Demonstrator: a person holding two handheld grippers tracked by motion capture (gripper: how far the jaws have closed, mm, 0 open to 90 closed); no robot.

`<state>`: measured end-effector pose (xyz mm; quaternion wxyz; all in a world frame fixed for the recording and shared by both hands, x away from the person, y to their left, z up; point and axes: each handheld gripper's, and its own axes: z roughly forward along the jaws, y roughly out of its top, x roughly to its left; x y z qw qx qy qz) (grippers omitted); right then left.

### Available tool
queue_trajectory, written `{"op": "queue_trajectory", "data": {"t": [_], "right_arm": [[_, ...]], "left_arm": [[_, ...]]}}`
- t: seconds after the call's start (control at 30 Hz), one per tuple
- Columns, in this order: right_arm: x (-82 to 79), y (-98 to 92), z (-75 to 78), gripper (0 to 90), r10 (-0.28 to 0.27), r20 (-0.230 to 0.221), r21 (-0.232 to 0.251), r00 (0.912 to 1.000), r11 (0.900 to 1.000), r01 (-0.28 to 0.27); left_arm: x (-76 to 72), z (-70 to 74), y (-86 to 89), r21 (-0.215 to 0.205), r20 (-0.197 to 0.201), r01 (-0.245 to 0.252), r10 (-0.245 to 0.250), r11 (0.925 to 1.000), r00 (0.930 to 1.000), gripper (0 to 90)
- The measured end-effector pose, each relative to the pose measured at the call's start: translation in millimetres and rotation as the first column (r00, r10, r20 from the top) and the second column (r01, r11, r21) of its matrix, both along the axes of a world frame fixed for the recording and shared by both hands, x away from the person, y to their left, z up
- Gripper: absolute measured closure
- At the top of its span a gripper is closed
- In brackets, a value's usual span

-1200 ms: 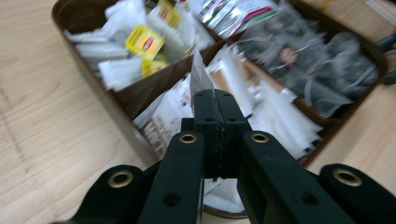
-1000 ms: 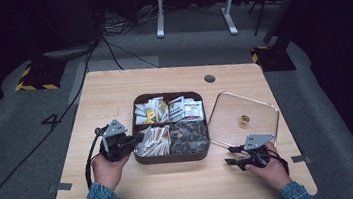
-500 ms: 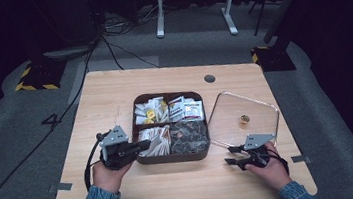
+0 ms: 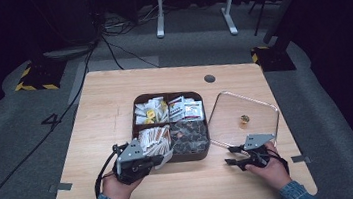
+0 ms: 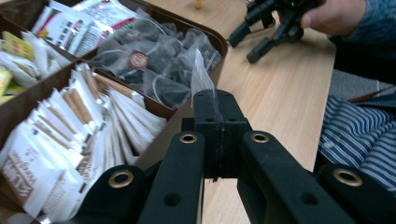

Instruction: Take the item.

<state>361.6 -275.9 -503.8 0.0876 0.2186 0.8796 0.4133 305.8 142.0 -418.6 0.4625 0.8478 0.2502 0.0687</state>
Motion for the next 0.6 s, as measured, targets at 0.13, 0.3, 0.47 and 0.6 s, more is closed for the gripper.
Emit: {"op": "queue_trajectory", "data": {"t": [0.13,0.3,0.47,0.6], "right_arm": [[0.2,-0.1,0.0,49.4,-0.001,-0.002,0.002,1.0,1.0,0.001],[0.4,-0.2,-0.1,49.4,-0.001,-0.003,0.004,1.0,1.0,0.001],[0.2,-0.1,-0.1,49.2,0.0,-0.002,0.003,1.0,1.0,0.0],[0.2,-0.1,0.0,49.1,0.0,-0.003,0.003,1.0,1.0,0.0]], "left_arm": [[-0.6,-2.2,-4.7,0.016,-0.004,0.026,-0.026,0.9995,0.9997,89.5],[1.0,-10.3,-11.9,0.067,-0.012,0.034,-0.033,0.9972,0.9994,89.4],[4.4,-18.2,-14.7,0.129,-0.023,0.027,-0.025,0.9912,0.9994,89.4],[5.0,-23.6,-19.5,0.173,-0.038,0.04,-0.034,0.9841,0.9987,89.4]]}}
